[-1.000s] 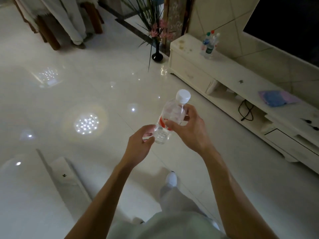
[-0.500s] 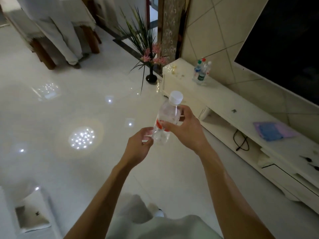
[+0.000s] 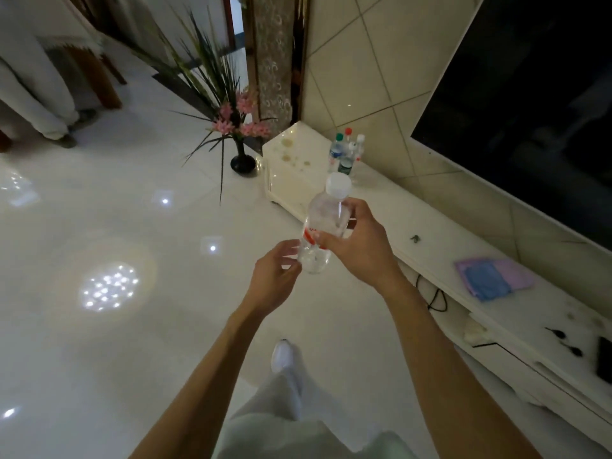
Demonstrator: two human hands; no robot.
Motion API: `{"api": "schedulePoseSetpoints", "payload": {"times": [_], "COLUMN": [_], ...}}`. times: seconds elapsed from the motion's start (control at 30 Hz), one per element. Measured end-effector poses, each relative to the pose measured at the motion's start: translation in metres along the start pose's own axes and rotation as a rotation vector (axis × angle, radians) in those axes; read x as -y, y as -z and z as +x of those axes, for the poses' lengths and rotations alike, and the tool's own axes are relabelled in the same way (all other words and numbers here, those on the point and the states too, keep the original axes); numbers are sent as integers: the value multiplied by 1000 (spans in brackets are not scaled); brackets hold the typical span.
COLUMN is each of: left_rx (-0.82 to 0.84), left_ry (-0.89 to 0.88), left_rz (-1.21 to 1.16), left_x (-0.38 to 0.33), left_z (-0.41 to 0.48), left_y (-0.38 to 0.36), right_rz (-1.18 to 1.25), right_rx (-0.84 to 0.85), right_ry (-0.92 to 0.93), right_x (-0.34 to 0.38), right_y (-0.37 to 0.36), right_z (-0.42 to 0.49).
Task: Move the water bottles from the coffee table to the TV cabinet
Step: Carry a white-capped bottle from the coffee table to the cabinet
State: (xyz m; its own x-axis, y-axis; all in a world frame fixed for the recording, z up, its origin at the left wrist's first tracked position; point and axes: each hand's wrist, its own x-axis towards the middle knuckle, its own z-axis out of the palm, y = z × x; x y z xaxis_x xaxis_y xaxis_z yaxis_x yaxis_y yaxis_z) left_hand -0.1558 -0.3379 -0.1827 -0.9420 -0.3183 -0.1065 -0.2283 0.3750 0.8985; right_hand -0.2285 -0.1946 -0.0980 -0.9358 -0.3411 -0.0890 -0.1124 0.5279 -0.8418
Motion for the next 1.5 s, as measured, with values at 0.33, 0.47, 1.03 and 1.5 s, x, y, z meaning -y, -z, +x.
{"api": "schedulePoseSetpoints", "payload": {"times": [0.33,0.47,1.03,1.5], "left_rx": [118,132,22,446], "left_ry": [24,53,280,315], "left_rz": [50,87,48,210], "left_x": [-43,-53,-101,-21], "left_z": [170,218,419,579], "left_y": [-71,-98,-202,-236], "right_rz": [50,68,49,-49], "right_rx": [-118,-91,0,-152], "right_ry": [-120,-151,-105,-421], "right_x": [-46,-69,-146,-222], "right_y": [72,96,173,119], "right_z": [146,194,418,541]}}
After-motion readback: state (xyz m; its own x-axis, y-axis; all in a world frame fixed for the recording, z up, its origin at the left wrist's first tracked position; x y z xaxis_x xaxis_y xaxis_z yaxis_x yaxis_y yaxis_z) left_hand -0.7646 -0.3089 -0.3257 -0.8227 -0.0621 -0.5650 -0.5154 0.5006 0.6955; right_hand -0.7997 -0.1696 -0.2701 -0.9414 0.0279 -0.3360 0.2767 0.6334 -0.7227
